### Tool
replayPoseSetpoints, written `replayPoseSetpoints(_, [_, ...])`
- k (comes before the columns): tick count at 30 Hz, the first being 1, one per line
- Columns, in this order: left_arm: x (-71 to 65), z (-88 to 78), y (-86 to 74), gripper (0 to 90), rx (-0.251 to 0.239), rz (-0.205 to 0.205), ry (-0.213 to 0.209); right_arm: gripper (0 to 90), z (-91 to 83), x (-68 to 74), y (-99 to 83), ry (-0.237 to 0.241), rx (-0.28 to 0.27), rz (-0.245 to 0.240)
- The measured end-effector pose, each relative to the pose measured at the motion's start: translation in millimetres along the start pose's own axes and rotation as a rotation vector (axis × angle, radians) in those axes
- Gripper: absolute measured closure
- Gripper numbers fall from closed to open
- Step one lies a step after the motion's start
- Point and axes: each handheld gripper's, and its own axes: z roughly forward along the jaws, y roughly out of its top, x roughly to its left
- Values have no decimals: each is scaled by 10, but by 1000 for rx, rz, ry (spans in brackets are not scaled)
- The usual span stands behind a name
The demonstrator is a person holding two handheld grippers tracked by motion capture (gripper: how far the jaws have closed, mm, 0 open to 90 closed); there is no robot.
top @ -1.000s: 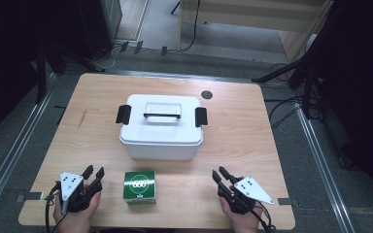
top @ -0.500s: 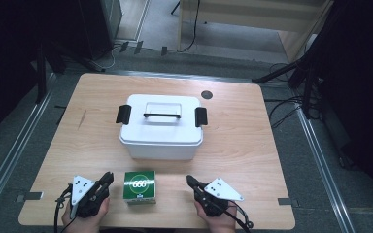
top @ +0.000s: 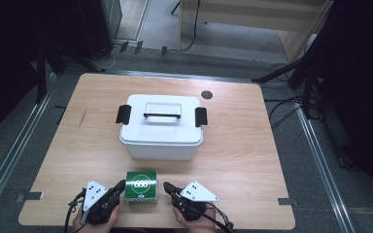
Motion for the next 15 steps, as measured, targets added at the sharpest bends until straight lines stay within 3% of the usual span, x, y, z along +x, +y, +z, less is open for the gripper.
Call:
replayPoseSetpoints(5, [-86,40,-16,900,12,7,-27,900,17,34,3,15,7,-10])
replayPoseSetpoints(15, [-296,185,-6,900,23,28,-73,900,-121,-104,-13,-52,8,48])
